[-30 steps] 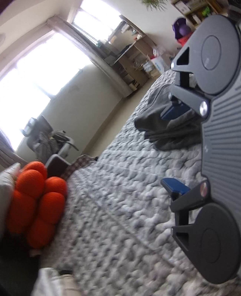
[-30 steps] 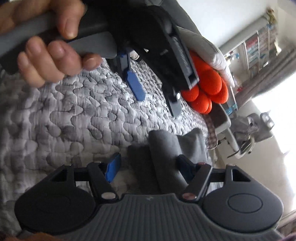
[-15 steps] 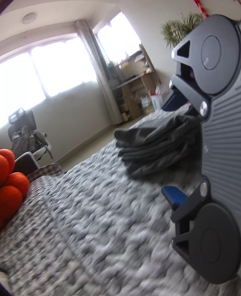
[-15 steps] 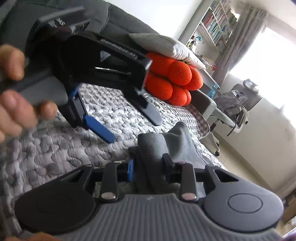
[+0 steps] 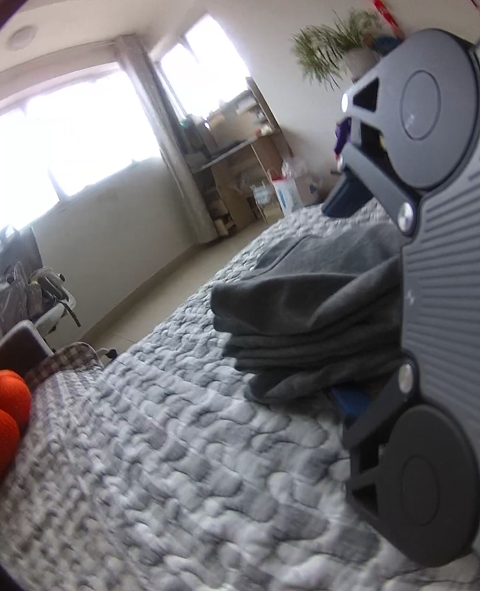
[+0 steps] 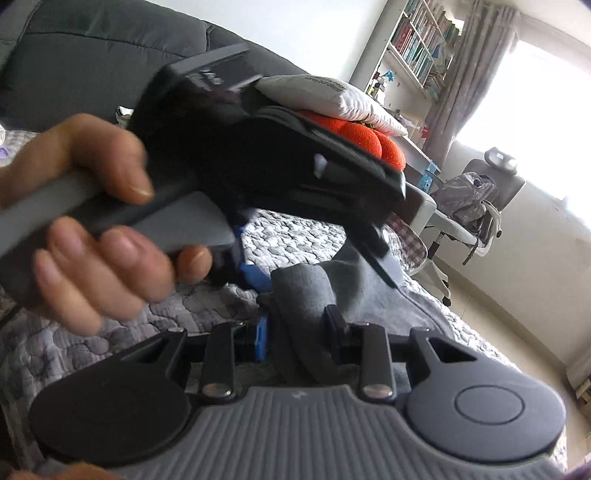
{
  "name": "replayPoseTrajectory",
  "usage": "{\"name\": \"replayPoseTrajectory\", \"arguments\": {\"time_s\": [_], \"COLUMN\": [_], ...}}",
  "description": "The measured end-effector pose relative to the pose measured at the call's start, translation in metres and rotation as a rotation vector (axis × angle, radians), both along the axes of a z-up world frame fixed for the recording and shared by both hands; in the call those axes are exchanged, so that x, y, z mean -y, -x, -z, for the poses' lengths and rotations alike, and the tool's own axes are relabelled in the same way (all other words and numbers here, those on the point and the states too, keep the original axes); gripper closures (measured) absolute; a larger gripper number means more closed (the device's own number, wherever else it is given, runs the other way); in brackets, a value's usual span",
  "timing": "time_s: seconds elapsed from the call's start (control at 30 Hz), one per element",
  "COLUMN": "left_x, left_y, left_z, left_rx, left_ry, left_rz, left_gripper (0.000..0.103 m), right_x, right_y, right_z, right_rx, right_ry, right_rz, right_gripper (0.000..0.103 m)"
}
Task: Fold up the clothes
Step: 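Lift the folded shirt with both tools and fold it over again, then hold the folded grey shirt bundle closed in both tools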
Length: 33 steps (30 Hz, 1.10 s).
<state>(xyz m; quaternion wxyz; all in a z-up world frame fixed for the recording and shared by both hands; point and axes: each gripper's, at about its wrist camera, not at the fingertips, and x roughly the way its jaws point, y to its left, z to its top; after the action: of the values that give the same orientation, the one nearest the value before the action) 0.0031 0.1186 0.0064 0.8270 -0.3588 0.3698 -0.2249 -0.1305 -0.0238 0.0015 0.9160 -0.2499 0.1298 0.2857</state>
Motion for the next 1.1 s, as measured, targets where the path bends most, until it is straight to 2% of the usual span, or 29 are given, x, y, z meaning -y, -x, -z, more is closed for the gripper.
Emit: {"name": "replayPoseTrajectory", "arguments": {"time_s": [0.03,0.1,0.2,0.37,0.4,0.53,0.6,0.63,0.7,0.9,1.1], "left_x": [0.001,0.001,0.002,0.002,-0.002,-0.007,-0.007,-0.007,-0.007,-0.006,0.005], "left_y": [-0.002,-0.005,-0.003,-0.003,-0.002,0.003,0.002,0.002,0.002,-0.002,-0.011], "left_z": [0.0,0.003,0.006,0.007,0.009,0.013,0.013,0.014,0.015,0.016,0.009], "left_rx": [-0.004,-0.01,0.006,0.026,0.029,0.051,0.051,0.051,0.051,0.028,0.02], "left_ry": [-0.012,-0.035,-0.074,-0.075,-0.071,-0.079,-0.074,-0.071,-0.065,-0.053,-0.082], "left_rz": [-0.009,-0.033,-0.061,-0.071,-0.07,-0.069,-0.07,-0.072,-0.075,-0.076,-0.086], "left_gripper": [0.032,0.061,0.069,0.07,0.07,0.07,0.07,0.07,0.07,0.064,0.057], "right_x": [-0.001,-0.002,-0.004,0.006,0.018,0.069,0.087,0.091,0.094,0.081,0.072], "right_y": [0.001,0.001,0.0,0.004,0.004,-0.005,-0.021,-0.028,-0.04,-0.042,-0.038], "right_z": [0.001,0.004,0.008,0.002,-0.004,-0.031,-0.037,-0.035,-0.03,-0.014,-0.006], "right_rx": [0.005,0.009,0.007,-0.018,-0.045,-0.14,-0.2,-0.236,-0.301,-0.33,-0.305], "right_ry": [0.002,0.009,0.016,-0.067,-0.149,-0.454,-0.531,-0.546,-0.545,-0.504,-0.443], "right_rz": [-0.001,-0.001,0.001,-0.001,-0.003,0.074,0.125,0.144,0.181,0.242,0.257], "right_gripper": [0.069,0.069,0.068,0.065,0.07,0.07,0.071,0.071,0.08,0.081,0.081]}}
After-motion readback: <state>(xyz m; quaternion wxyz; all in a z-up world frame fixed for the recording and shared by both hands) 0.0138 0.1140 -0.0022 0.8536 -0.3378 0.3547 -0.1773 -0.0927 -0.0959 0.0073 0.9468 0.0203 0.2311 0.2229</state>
